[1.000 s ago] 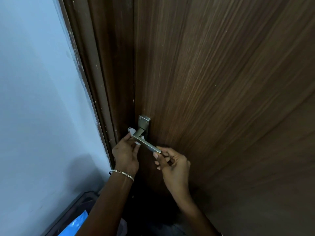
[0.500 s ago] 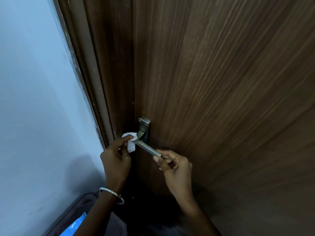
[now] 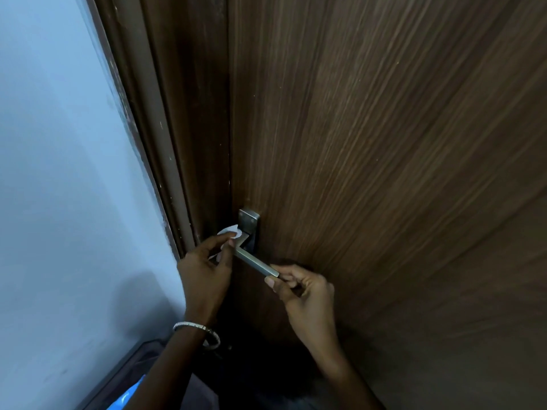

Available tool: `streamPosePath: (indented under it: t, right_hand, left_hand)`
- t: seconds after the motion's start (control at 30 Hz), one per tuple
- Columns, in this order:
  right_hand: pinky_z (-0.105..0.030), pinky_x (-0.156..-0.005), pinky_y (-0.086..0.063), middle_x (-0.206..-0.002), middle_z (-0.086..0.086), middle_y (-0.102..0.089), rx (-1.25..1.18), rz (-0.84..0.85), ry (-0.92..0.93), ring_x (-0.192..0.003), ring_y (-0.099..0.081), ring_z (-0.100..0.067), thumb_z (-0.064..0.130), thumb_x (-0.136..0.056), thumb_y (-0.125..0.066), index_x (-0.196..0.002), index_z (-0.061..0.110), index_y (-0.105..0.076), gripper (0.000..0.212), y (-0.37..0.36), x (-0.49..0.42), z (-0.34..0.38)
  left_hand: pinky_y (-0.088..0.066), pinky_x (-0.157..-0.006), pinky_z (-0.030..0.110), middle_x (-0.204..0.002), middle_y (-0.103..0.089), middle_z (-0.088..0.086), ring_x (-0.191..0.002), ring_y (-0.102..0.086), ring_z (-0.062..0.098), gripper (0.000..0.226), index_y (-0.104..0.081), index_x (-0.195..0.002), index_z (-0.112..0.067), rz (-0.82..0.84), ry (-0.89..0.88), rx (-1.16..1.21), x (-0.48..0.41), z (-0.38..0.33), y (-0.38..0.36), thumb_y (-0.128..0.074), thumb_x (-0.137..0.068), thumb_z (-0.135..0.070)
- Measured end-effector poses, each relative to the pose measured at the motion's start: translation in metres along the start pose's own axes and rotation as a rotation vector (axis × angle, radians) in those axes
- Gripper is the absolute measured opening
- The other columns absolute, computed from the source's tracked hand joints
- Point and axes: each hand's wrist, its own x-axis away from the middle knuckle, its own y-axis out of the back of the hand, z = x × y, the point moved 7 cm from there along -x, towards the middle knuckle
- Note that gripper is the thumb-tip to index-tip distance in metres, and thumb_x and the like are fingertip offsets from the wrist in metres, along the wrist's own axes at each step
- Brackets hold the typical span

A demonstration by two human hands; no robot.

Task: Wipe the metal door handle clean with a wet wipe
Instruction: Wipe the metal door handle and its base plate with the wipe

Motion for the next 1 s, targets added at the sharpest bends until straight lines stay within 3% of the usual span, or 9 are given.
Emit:
streamPosePath:
  t: [0.2,0.3,0.4,0.47,0.57,0.7,0.77,0.87,1.0]
  right_hand:
    - [-0.007,-0.076,-0.052,-0.092,0.019,-0.077,0.069,0.051,0.005,-0.089,-0.071,0.006,0.022,-0.086,-0.078,-0.107,0.029,-0.078,0.022,0.003,-0.003,0.006]
    - [-0.002,-0.073,-0.049,-0.092,0.025,-0.076,0.106,0.121,0.016,-0.089,-0.069,0.012,0.026,-0.087,-0.076,-0.107,0.031,-0.077,0.021,0.008,-0.007,0.015]
    - [0.000,-0.075,-0.047,-0.092,0.028,-0.075,0.151,0.180,0.019,-0.093,-0.065,0.018,0.032,-0.092,-0.070,-0.113,0.030,-0.075,0.021,0.013,-0.008,0.024]
    - [-0.003,-0.078,-0.050,-0.097,0.024,-0.073,0.204,0.087,0.049,-0.096,-0.064,0.018,0.031,-0.094,-0.068,-0.117,0.028,-0.073,0.023,0.020,-0.004,0.033]
    - [-0.013,-0.083,-0.054,-0.108,0.020,-0.070,0.181,0.001,0.196,-0.103,-0.066,0.008,0.023,-0.094,-0.069,-0.117,0.032,-0.071,0.025,0.019,0.015,0.055]
    - [-0.015,-0.104,-0.045,-0.143,0.020,-0.051,0.076,0.264,0.238,-0.133,-0.051,0.001,0.014,-0.088,-0.071,-0.138,0.036,-0.057,0.056,-0.008,0.044,0.059]
    - [-0.020,-0.101,-0.050,-0.139,0.019,-0.056,0.035,0.281,0.204,-0.129,-0.054,0.001,0.005,-0.087,-0.072,-0.139,0.034,-0.057,0.061,-0.010,0.044,0.056]
    - [-0.022,-0.096,-0.055,-0.127,0.019,-0.068,0.018,0.223,0.184,-0.117,-0.064,0.003,-0.008,-0.087,-0.067,-0.132,0.026,-0.065,0.057,0.002,0.035,0.060]
    - [-0.015,-0.096,-0.052,-0.131,0.010,-0.067,0.290,-0.046,0.308,-0.118,-0.064,0.001,-0.013,-0.087,-0.063,-0.133,0.021,-0.065,0.058,0.032,0.021,0.075]
  left_hand:
    - [-0.056,-0.072,0.021,-0.086,-0.073,-0.020,-0.073,-0.069,-0.002,0.016,-0.077,-0.097,-0.034,-0.053,-0.111,-0.100,0.021,-0.013,0.021,-0.069,-0.085,-0.027]
    - [-0.055,-0.077,0.018,-0.090,-0.068,-0.029,-0.079,-0.068,-0.005,0.024,-0.076,-0.097,-0.035,-0.013,-0.131,-0.098,0.029,-0.027,0.017,-0.074,-0.083,-0.016]
    - [-0.050,-0.081,0.006,-0.088,-0.066,-0.037,-0.082,-0.065,-0.016,0.034,-0.072,-0.090,-0.042,0.037,-0.037,-0.009,0.034,-0.031,0.011,-0.077,-0.080,-0.010]
    - [-0.057,-0.083,0.021,-0.083,-0.074,-0.025,-0.081,-0.070,-0.007,0.031,-0.072,-0.087,-0.040,0.110,0.135,0.133,0.042,-0.024,0.007,-0.076,-0.080,-0.010]
    - [-0.059,-0.081,0.042,-0.091,-0.079,0.002,-0.086,-0.075,0.020,0.018,-0.074,-0.096,-0.021,0.301,0.371,0.466,0.060,-0.020,-0.005,-0.069,-0.087,-0.007]
    - [-0.058,-0.073,0.033,-0.098,-0.076,0.017,-0.091,-0.074,0.030,0.020,-0.069,-0.106,-0.010,0.469,0.526,0.746,0.074,-0.027,-0.012,-0.064,-0.088,-0.003]
    - [-0.058,-0.068,0.029,-0.099,-0.075,0.020,-0.087,-0.074,0.028,0.028,-0.066,-0.110,-0.004,0.537,0.592,0.782,0.071,-0.024,-0.013,-0.068,-0.082,-0.004]
    - [-0.059,-0.064,0.031,-0.098,-0.076,0.019,-0.083,-0.074,0.028,0.042,-0.066,-0.114,-0.009,0.566,0.643,0.756,0.062,-0.018,-0.008,-0.075,-0.073,-0.014]
    - [-0.058,-0.066,0.029,-0.094,-0.077,0.009,-0.086,-0.075,0.021,0.022,-0.069,-0.108,-0.016,0.379,0.576,0.556,0.033,0.000,0.018,-0.068,-0.087,-0.019]
